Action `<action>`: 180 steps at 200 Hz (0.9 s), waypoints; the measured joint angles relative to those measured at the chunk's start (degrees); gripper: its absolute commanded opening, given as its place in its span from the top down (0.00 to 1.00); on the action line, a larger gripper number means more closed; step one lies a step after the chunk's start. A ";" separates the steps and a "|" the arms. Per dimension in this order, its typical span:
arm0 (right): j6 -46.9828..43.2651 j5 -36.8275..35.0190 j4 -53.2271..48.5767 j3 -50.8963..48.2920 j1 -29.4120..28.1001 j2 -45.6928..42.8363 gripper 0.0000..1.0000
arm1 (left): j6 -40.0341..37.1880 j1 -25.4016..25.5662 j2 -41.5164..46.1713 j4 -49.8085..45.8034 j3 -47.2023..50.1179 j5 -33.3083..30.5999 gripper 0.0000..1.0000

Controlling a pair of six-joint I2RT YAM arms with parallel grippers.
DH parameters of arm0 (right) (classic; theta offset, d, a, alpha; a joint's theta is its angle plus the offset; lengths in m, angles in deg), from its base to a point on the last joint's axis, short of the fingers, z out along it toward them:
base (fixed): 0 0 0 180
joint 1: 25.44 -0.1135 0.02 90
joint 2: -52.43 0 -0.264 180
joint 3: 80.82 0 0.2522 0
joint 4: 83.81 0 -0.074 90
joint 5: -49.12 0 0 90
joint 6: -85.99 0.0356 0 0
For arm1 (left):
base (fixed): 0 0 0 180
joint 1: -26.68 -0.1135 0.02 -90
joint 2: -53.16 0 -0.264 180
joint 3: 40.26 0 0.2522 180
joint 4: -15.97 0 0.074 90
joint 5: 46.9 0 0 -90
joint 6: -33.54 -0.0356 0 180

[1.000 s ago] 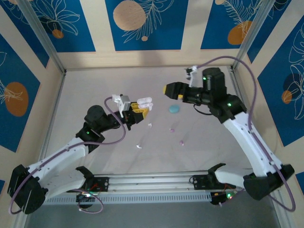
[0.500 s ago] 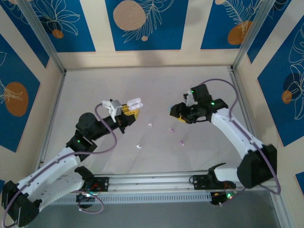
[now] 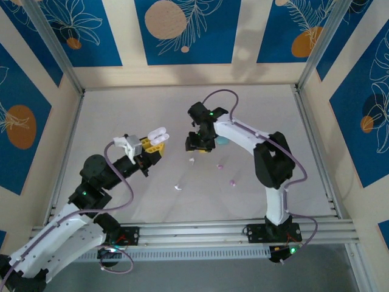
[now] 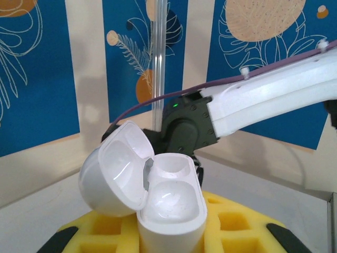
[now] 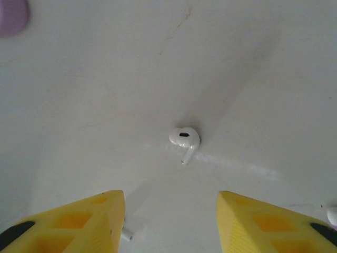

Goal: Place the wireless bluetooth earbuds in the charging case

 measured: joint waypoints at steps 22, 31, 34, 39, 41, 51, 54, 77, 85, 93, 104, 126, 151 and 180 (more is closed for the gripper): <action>0.07 -1.64 -2.08 3.58 -1.07 4.24 0.50 | -0.50 0.00 1.88 -1.90 0.00 -0.85 0.82; 0.07 -1.86 -2.62 4.61 -1.27 5.75 0.50 | -0.94 0.00 2.45 -2.56 0.00 -1.01 0.82; 0.07 -1.95 -2.78 4.87 -1.31 6.21 0.50 | -0.96 0.00 2.62 -2.69 0.00 -1.01 0.82; 0.07 -1.99 -3.08 5.38 -1.38 6.93 0.51 | -1.14 0.00 2.89 -2.89 0.00 -1.05 0.82; 0.04 -1.99 -3.13 5.49 -1.38 7.17 0.51 | -1.16 0.00 2.99 -2.95 0.00 -1.07 0.82; 0.07 -2.19 -3.80 6.38 -1.42 8.50 0.53 | -1.51 0.00 3.17 -3.32 0.00 -1.16 0.82; 0.02 -2.32 -3.93 6.60 -1.42 8.90 0.53 | -1.53 0.00 3.17 -3.41 0.00 -1.18 0.82; 0.26 -2.40 -5.09 8.24 -1.57 11.26 0.56 | -1.57 0.00 3.17 -4.39 0.00 -1.18 0.82; 0.28 -2.54 -5.29 8.59 -1.66 11.85 0.57 | -1.57 0.00 3.17 -4.59 0.00 -1.18 0.82; 0.22 -2.67 -5.53 9.03 -1.70 12.48 0.60 | -1.57 0.00 3.17 -4.63 0.00 -1.18 0.82; 0.33 -2.78 -5.75 9.62 -1.79 13.31 0.62 | -1.57 0.00 3.17 -4.63 0.00 -1.18 0.82; 0.22 -2.78 -6.86 11.47 -1.95 15.08 0.61 | -1.57 0.00 3.17 -4.61 0.00 -1.20 0.82; 0.20 -2.84 -7.30 12.70 -2.38 16.37 0.60 | -1.57 0.00 3.17 -4.61 0.00 -1.31 0.82; -0.42 -3.69 -8.07 13.00 -2.99 16.76 0.62 | -1.57 0.00 3.15 -4.57 0.00 -1.38 0.82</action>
